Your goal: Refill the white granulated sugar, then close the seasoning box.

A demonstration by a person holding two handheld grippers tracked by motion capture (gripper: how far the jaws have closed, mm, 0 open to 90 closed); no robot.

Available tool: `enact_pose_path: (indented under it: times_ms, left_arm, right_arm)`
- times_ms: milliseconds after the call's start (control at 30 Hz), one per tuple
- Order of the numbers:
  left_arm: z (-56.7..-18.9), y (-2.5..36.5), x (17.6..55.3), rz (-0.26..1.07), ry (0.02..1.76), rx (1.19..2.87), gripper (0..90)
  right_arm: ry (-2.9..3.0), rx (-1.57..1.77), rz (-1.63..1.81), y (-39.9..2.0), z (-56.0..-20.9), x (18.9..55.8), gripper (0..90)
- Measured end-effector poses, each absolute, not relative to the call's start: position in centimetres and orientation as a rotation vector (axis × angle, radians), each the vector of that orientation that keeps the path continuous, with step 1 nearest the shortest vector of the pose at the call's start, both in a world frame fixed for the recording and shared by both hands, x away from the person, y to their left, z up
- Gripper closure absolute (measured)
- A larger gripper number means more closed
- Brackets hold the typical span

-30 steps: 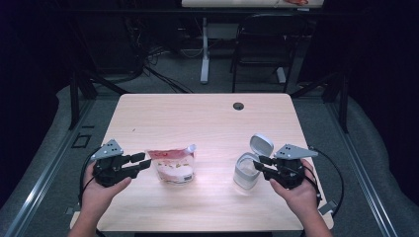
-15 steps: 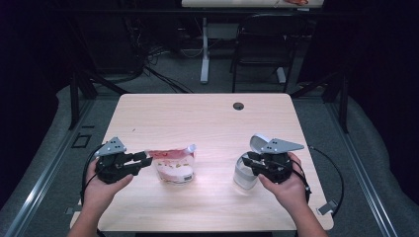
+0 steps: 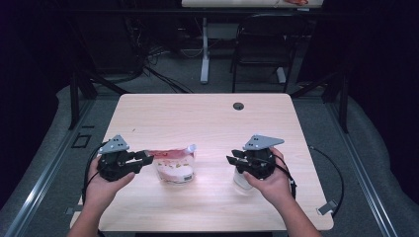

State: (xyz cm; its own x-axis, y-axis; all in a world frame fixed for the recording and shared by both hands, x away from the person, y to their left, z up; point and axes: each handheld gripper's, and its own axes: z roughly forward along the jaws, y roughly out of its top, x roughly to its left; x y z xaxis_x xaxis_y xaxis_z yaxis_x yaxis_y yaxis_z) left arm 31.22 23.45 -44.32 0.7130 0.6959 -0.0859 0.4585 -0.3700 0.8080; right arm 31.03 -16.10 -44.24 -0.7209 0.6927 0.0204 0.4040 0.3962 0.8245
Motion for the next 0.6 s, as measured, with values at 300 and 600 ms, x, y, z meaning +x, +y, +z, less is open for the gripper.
enact_pose_path:
  times_ms: [300, 600]
  left_arm:
    - [-44.3, 23.4, 31.5, 0.321, 0.876, 2.029, 71.7]
    - [-44.4, 23.2, 31.7, 0.309, 0.872, 2.039, 75.0]
  right_arm:
    - [2.35, 0.934, 1.248, -15.2, -44.3, 31.4, 69.3]
    - [2.385, 0.898, 1.275, -13.7, -44.4, 31.9, 68.9]
